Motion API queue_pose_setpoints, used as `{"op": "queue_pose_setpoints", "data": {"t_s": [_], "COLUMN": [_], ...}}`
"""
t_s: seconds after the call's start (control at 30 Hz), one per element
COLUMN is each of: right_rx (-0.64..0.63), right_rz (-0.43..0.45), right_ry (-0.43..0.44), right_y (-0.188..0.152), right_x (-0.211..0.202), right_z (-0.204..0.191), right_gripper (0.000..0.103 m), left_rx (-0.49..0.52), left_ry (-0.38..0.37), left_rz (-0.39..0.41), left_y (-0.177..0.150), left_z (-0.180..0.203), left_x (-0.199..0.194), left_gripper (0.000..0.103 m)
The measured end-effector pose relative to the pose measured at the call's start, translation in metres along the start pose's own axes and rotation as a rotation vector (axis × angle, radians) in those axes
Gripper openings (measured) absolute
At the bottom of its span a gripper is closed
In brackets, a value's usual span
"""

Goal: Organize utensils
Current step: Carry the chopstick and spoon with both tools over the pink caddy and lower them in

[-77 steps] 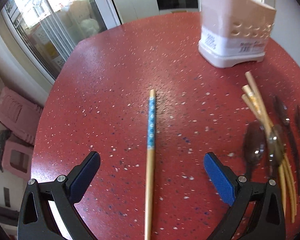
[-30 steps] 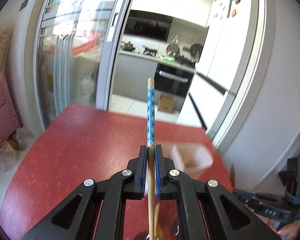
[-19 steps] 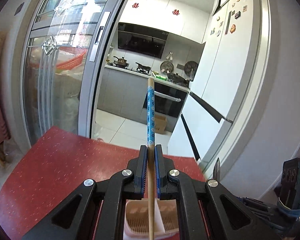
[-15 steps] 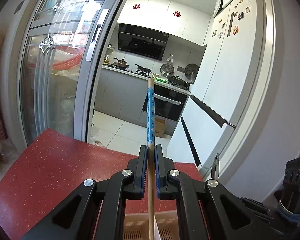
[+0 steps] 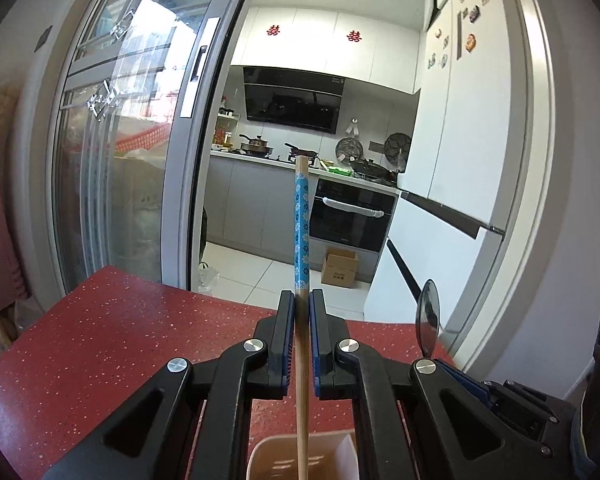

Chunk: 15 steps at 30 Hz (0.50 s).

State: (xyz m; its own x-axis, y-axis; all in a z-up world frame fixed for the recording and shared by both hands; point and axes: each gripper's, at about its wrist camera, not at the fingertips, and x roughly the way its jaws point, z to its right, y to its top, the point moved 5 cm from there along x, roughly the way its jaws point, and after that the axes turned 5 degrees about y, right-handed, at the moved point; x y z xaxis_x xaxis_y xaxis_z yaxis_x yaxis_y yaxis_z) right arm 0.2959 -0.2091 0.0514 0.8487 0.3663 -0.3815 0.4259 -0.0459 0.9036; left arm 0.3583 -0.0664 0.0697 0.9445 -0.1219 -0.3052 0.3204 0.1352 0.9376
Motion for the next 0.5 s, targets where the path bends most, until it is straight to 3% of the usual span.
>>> {"op": "queue_pose_setpoints", "data": {"t_s": [0.3,0.5], "right_rx": [-0.119,-0.095], "right_rz": [-0.029,-0.073], "right_ry": [0.004,0.017], "right_y": [-0.033,-0.038], "right_x": [-0.002,-0.003], "right_z": [-0.018,-0.019], "right_gripper": [0.013,0.013], "left_rx": [0.073,0.091], "left_ry": [0.017,0.040], "left_rz": [-0.026,-0.073], "left_y": [-0.030,-0.042], "left_z": [0.004,-0.003], "left_x": [-0.018,-0.022], "left_gripper": [0.036,0.036]}}
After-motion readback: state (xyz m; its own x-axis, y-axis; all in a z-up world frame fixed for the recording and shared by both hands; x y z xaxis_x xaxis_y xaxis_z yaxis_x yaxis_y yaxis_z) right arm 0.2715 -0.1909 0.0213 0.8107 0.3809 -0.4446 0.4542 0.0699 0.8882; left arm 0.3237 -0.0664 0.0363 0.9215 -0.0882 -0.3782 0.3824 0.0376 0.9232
